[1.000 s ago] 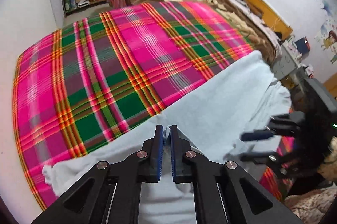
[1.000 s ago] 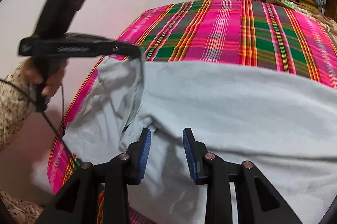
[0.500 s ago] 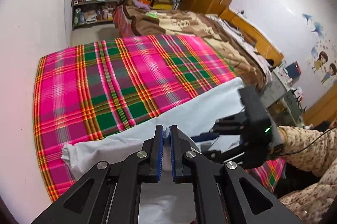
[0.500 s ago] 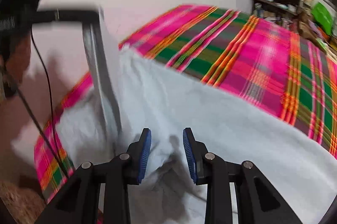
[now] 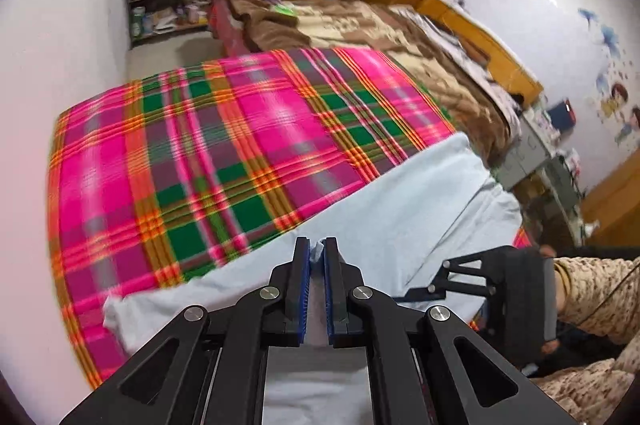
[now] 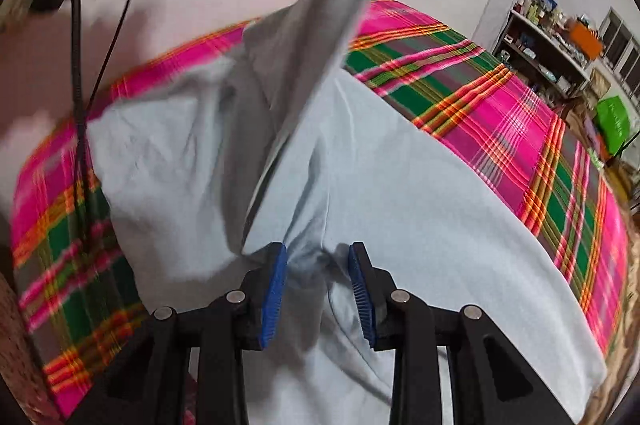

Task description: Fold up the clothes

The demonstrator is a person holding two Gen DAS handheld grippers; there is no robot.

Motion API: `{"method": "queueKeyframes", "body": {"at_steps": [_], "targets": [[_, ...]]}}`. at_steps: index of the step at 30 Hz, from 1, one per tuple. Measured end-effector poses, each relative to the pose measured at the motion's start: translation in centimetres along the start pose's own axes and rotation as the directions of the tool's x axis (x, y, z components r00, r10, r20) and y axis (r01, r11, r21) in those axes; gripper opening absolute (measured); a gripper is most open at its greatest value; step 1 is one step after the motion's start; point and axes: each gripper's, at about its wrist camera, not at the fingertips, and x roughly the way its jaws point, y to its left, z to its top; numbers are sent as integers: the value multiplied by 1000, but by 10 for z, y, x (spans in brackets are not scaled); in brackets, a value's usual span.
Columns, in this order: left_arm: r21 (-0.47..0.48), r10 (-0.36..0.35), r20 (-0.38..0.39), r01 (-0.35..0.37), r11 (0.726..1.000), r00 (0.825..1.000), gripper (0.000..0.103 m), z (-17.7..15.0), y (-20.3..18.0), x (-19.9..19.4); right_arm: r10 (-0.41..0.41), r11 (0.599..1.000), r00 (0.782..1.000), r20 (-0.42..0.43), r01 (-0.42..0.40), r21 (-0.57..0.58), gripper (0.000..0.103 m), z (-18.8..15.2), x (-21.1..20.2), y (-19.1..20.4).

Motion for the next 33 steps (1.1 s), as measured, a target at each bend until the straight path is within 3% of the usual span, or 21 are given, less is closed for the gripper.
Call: {"method": "queueKeyframes", "body": {"at_steps": [7,13,15,16,17,18,22,28,30,31,33], "targets": [[81,-11,-126,21,996,992,8,38,-9,72,50,985,998,23,-53,165,34,-13,-14,-16],[75,-14,-244,33,997,970,9,46,-5,122,100,944,991,83,-121,308,34,-21,-27,-21],[74,6,-271,15,997,962,14,43,-3,129,113,928,988,108,-144,344,34,-21,-30,-20],[74,15,-285,6,997,958,25,42,-2,133,117,920,986,122,-154,361,34,-19,-30,-20],[64,24,-295,-5,998,955,36,40,1,133,120,915,984,130,-161,371,34,-16,-29,-20],[54,32,-305,-17,998,952,38,39,4,134,123,909,983,138,-167,381,34,-13,-27,-19],[12,18,-273,-15,1000,962,41,39,14,119,142,896,978,152,-192,400,35,0,-19,-16],[-112,64,-180,-86,990,982,43,31,38,69,181,863,970,165,-237,446,35,6,-9,-16],[-145,81,-161,-104,984,984,48,24,47,56,194,846,966,173,-254,468,22,6,-7,-17],[-167,78,-169,-107,980,982,55,20,54,53,205,839,962,179,-267,474,8,4,-7,-18],[-188,92,-187,-128,974,978,57,16,63,52,221,834,959,178,-280,476,4,0,-7,-19]]}}
